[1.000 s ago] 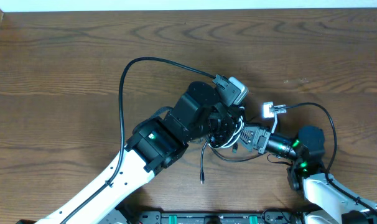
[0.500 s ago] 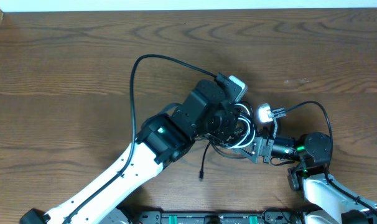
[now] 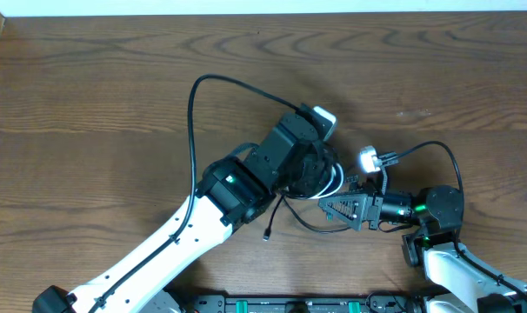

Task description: Untangle cables

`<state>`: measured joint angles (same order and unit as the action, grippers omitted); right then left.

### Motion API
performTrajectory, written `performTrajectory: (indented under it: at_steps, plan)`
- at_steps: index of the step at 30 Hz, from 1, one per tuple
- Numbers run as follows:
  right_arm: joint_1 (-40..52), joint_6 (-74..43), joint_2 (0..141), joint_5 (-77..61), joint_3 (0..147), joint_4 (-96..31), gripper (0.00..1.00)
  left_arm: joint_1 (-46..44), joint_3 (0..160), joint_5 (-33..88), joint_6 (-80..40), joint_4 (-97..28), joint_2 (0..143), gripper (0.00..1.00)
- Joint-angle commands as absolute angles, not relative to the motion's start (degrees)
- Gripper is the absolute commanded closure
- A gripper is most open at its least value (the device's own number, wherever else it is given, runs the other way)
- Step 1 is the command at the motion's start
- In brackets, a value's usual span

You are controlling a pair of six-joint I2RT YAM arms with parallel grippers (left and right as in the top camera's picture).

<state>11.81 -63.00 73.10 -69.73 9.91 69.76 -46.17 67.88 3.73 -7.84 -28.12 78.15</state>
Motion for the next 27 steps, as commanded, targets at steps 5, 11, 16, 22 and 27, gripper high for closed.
performTrajectory:
  at_steps: [5, 11, 16, 22, 27]
  plan:
    - [12.29, -63.4, 72.49, -67.16, 10.87, 70.11, 0.24, -46.3, 68.03, 3.14, -7.79, -28.62, 78.24, 0.22]
    - [12.29, -63.42, 72.49, -66.24, 10.87, 70.08, 0.28, -46.3, 68.03, 3.16, -7.84, -28.05, 78.24, 0.23]
    - [12.32, -64.14, 72.49, -64.55, 10.87, 69.01, 0.44, -46.3, 68.03, 3.16, -11.27, -26.17, 78.24, 0.22]
    - [12.32, -64.69, 72.49, -61.43, 10.85, 66.02, 0.97, -46.3, 68.03, 3.4, -13.58, -24.49, 78.24, 0.23]
    - [12.32, -64.12, 72.49, -57.36, 10.85, 64.01, 0.99, -46.3, 68.03, 3.44, -15.4, -24.47, 78.22, 0.23]
